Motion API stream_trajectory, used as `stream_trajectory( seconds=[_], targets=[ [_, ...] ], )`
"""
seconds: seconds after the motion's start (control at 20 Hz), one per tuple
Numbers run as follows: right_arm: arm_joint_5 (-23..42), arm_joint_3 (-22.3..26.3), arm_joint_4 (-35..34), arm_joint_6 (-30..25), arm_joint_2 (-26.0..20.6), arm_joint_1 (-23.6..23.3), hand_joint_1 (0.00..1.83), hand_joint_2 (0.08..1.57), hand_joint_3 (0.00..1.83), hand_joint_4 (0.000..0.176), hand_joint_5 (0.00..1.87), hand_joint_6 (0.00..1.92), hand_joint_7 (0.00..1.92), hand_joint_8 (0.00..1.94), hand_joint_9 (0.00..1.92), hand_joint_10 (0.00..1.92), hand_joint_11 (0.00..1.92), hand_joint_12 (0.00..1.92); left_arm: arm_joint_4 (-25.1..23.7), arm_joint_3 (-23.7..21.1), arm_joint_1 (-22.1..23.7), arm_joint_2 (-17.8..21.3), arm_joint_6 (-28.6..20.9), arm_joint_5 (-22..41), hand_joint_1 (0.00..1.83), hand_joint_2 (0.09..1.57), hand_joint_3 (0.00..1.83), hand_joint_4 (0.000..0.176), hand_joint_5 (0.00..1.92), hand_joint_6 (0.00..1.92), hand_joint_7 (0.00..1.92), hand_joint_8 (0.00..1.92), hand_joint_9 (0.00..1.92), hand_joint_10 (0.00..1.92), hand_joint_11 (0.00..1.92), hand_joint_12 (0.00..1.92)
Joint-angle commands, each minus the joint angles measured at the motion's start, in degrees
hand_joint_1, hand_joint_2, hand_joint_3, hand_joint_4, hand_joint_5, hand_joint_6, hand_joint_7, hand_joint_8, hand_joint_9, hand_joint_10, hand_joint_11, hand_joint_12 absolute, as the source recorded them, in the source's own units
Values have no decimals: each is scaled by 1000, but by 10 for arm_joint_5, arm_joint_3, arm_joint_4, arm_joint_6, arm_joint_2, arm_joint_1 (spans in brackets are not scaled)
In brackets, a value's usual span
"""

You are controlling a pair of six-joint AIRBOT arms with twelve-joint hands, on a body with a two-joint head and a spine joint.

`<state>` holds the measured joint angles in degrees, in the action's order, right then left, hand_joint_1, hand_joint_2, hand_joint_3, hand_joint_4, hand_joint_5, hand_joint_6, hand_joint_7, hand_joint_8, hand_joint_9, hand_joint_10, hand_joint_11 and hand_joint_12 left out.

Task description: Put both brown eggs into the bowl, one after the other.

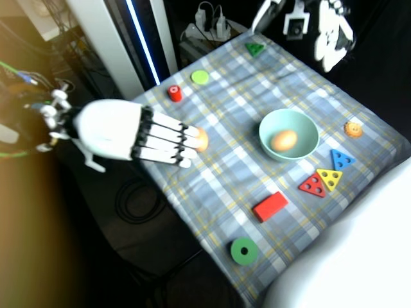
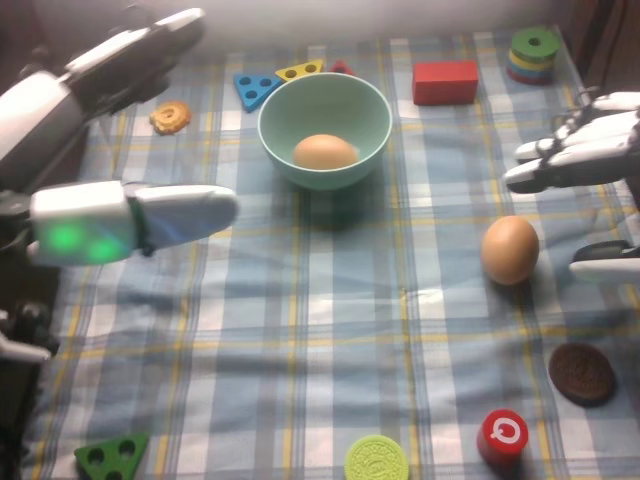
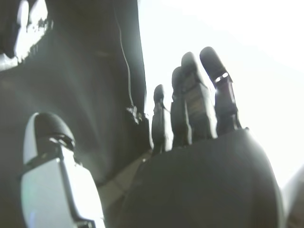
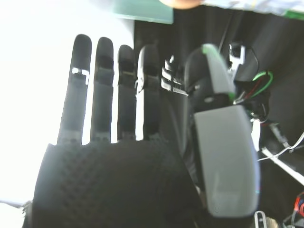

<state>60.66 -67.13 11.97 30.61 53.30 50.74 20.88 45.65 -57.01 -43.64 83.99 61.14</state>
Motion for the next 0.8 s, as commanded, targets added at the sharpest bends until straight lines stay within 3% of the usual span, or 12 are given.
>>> stream_trajectory(
  seconds=[0.0,0.15,0.2,0.25,0.3,0.35,0.5,0.55,0.6,0.65,0.7,0.75],
  targets=[
    [37,-6,-6,-10,1,-13,969,1066,0,18,588,0,547,2,581,7,318,730,-6,2,-3,7,-29,102,576,787,2,176,156,5,164,1,189,4,0,415],
    [7,-16,26,-26,8,-31,966,1018,0,20,554,0,551,1,602,2,366,636,-15,0,-32,17,-78,117,615,804,4,164,172,3,186,3,171,3,0,584],
    [-4,-17,38,-28,8,-35,905,1036,0,41,505,0,536,0,597,0,414,559,-16,-1,-41,18,-90,119,630,795,0,157,188,5,195,3,198,9,0,741],
    [-12,-18,44,-30,10,-37,906,1019,0,55,462,0,555,0,638,2,479,590,-8,-1,-48,18,-96,119,627,788,0,141,198,4,211,4,227,12,0,708],
    [-17,-19,50,-33,12,-39,906,1019,0,55,462,0,555,0,638,2,479,590,-3,0,-54,18,-100,119,627,788,0,141,198,4,211,4,227,12,0,708],
    [-24,-23,58,-40,15,-42,966,1001,1,37,434,0,552,0,633,0,460,653,0,1,-59,17,-106,119,628,766,0,157,196,1,239,6,265,15,0,734],
    [-45,-32,85,-52,24,-56,937,1035,0,46,437,3,544,0,692,1,454,899,0,6,-68,13,-131,120,664,786,2,166,237,2,247,4,256,1,0,817],
    [-53,-34,94,-52,27,-63,937,1035,0,46,437,3,544,0,692,1,454,899,0,8,-69,12,-136,121,664,786,2,166,237,2,247,4,256,1,0,817],
    [-63,-38,105,-53,33,-72,953,1036,0,27,461,2,615,8,795,41,491,1173,0,9,-70,12,-141,121,665,791,4,174,238,1,240,2,250,0,0,812],
    [-72,-42,114,-55,37,-80,970,1036,0,23,466,1,626,4,835,52,500,1284,0,9,-71,12,-144,121,638,794,4,176,235,0,248,2,255,1,0,832],
    [-79,-47,125,-58,41,-87,988,1031,0,31,469,0,640,4,891,81,521,1372,0,10,-71,11,-147,121,643,798,3,169,236,0,254,2,266,3,0,869],
    [-94,-54,143,-68,46,-98,1005,1033,2,26,499,2,743,23,601,1126,512,1744,0,13,-72,9,-154,122,648,807,2,170,239,0,231,4,256,2,0,784]
  ],
)
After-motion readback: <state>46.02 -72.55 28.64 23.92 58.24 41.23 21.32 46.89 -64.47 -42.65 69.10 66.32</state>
